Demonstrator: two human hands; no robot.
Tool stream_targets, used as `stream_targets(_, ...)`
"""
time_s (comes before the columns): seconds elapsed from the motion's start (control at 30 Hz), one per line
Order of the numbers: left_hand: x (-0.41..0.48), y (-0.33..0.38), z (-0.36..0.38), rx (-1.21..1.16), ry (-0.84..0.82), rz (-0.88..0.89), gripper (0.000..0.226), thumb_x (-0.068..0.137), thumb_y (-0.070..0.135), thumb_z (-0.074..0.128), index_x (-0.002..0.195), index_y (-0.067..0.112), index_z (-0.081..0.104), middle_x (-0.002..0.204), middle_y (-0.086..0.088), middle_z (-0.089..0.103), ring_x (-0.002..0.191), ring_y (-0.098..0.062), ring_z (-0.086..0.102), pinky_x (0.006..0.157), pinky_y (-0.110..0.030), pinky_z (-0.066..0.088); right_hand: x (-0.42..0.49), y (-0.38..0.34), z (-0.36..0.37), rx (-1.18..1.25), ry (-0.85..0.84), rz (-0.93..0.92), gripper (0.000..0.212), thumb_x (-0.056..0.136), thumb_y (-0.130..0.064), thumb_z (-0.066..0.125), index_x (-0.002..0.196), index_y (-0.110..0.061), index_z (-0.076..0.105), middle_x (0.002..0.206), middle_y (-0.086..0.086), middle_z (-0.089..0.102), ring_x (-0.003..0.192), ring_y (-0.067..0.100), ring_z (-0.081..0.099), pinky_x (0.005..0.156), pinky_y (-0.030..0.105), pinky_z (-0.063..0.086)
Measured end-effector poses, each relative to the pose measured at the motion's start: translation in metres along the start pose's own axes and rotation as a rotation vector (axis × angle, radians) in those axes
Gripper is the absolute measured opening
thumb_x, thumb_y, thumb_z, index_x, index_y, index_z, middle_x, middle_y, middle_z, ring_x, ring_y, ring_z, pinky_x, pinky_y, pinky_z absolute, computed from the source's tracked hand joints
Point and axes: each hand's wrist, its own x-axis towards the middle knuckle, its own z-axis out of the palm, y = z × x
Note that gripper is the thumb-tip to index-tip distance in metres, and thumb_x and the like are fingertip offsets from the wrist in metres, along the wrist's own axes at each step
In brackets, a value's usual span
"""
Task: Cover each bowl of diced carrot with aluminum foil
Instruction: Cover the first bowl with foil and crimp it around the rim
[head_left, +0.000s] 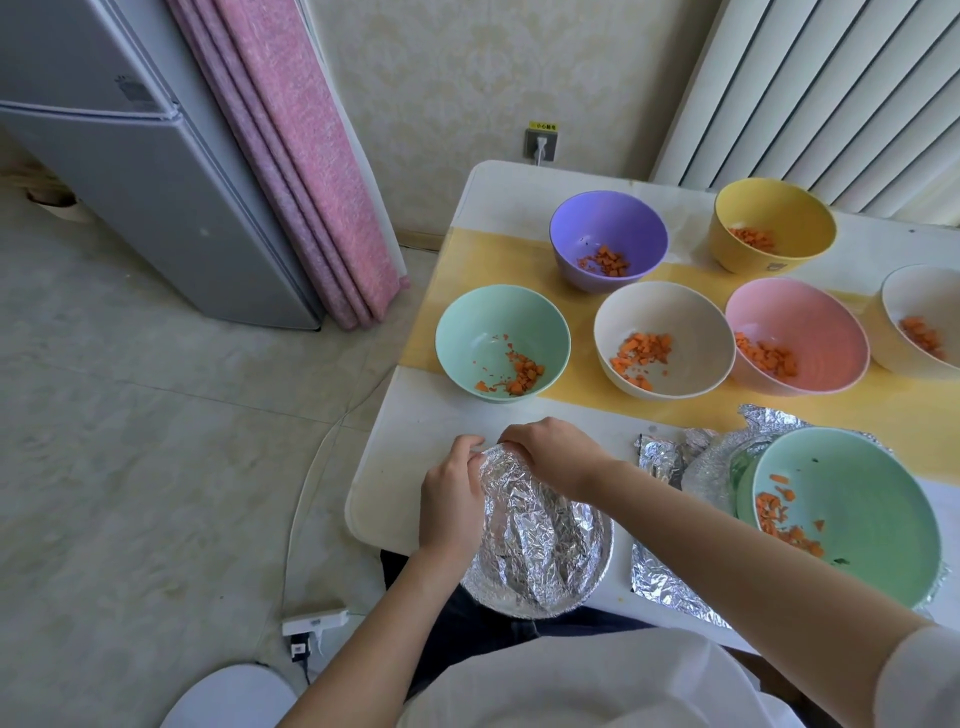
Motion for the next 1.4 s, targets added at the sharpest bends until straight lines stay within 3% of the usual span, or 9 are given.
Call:
stream_targets(0.1, -0.001, -0.002, 0.001, -0.01, -0.004, -0.002, 0.025, 0.094, 0.008, 0.051, 0.118, 0.011, 0.056, 0.09, -0.011, 0.069, 0.08, -0.027, 0.064, 0.066, -0.039, 0.05, -0.001, 0.001, -0.001, -0.107, -0.012, -0.024, 0.022, 0.098, -0.013, 0.04, 0.109, -0.012, 0.058, 0.094, 0.011, 0.067, 0.086, 0.031, 0.062, 0.068, 0.035, 0.044)
stream_targets(0.23, -0.001, -0.002, 0.002, -0.012, -0.019, -0.002, 0.032, 0.094, 0.01, 0.051, 0.126, 0.012, 0.05, 0.095, -0.012, 0.07, 0.086, -0.028, 0.064, 0.07, -0.041, 0.05, -0.003, -0.013, -0.004, -0.259, -0.027, -0.158, 0.036, 0.092, -0.003, 0.037, 0.125, -0.01, 0.049, 0.111, 0.006, 0.061, 0.101, 0.025, 0.059, 0.077, 0.034, 0.045)
stream_targets(0.4, -0.001, -0.004, 0.003, -0.005, -0.034, 0.011, 0.041, 0.096, 0.014, 0.049, 0.136, 0.013, 0.041, 0.096, -0.01, 0.07, 0.087, -0.027, 0.065, 0.073, -0.044, 0.051, 0.007, -0.022, -0.006, -0.336, -0.057, -0.155, 0.031, 0.092, -0.004, 0.039, 0.121, -0.008, 0.051, 0.109, 0.007, 0.064, 0.095, 0.027, 0.061, 0.077, 0.034, 0.045)
stream_targets(0.57, -0.005, -0.006, 0.002, -0.015, -0.009, -0.004, 0.04, 0.096, 0.013, 0.047, 0.136, 0.012, 0.042, 0.099, -0.012, 0.069, 0.09, -0.029, 0.064, 0.074, -0.043, 0.051, 0.005, -0.013, 0.0, -0.086, -0.026, -0.09, 0.035, 0.095, -0.005, 0.042, 0.125, -0.016, 0.055, 0.117, 0.005, 0.064, 0.103, 0.026, 0.061, 0.083, 0.035, 0.047)
stream_targets(0.73, -0.012, -0.006, -0.006, 0.019, 0.081, -0.021, 0.027, 0.096, 0.011, 0.045, 0.122, 0.011, 0.053, 0.116, -0.005, 0.066, 0.101, -0.025, 0.063, 0.076, -0.034, 0.048, -0.004, 0.004, -0.004, 0.163, 0.096, 0.04, 0.027, 0.098, -0.015, 0.045, 0.119, -0.013, 0.062, 0.116, 0.006, 0.066, 0.107, 0.025, 0.06, 0.091, 0.033, 0.044)
stream_targets(0.9, -0.003, -0.006, -0.01, 0.1, -0.016, -0.017, 0.02, 0.097, 0.02, 0.046, 0.11, 0.015, 0.06, 0.097, -0.003, 0.068, 0.085, -0.024, 0.061, 0.065, -0.03, 0.04, -0.001, 0.004, -0.003, 0.178, 0.104, 0.029, 0.026, 0.097, -0.015, 0.047, 0.116, -0.011, 0.064, 0.112, 0.006, 0.068, 0.104, 0.025, 0.061, 0.088, 0.028, 0.04)
stream_targets(1.1, 0.003, -0.01, -0.006, -0.049, -0.037, -0.052, 0.017, 0.094, 0.013, 0.05, 0.094, 0.009, 0.067, 0.07, 0.002, 0.06, 0.064, -0.015, 0.053, 0.056, -0.02, 0.031, -0.002, 0.003, -0.002, 0.116, 0.104, -0.024, 0.025, 0.097, -0.017, 0.048, 0.115, -0.011, 0.065, 0.105, 0.008, 0.07, 0.097, 0.027, 0.063, 0.083, 0.031, 0.043)
stream_targets(1.27, -0.002, -0.007, -0.003, -0.061, -0.025, -0.04, 0.017, 0.094, 0.011, 0.051, 0.095, 0.007, 0.067, 0.075, -0.004, 0.066, 0.063, -0.013, 0.052, 0.055, -0.017, 0.029, -0.004, 0.006, -0.002, -0.148, 0.034, -0.067, 0.025, 0.095, -0.013, 0.044, 0.112, -0.016, 0.062, 0.095, 0.007, 0.07, 0.087, 0.03, 0.063, 0.073, 0.034, 0.048)
stream_targets(1.4, -0.004, -0.005, -0.003, -0.069, -0.028, -0.027, 0.016, 0.094, 0.012, 0.051, 0.098, 0.008, 0.067, 0.077, -0.003, 0.067, 0.065, -0.012, 0.053, 0.057, -0.015, 0.032, -0.005, 0.001, -0.007, -0.109, 0.023, -0.128, 0.027, 0.099, -0.02, 0.039, 0.116, -0.015, 0.059, 0.103, 0.005, 0.068, 0.092, 0.028, 0.061, 0.075, 0.035, 0.047)
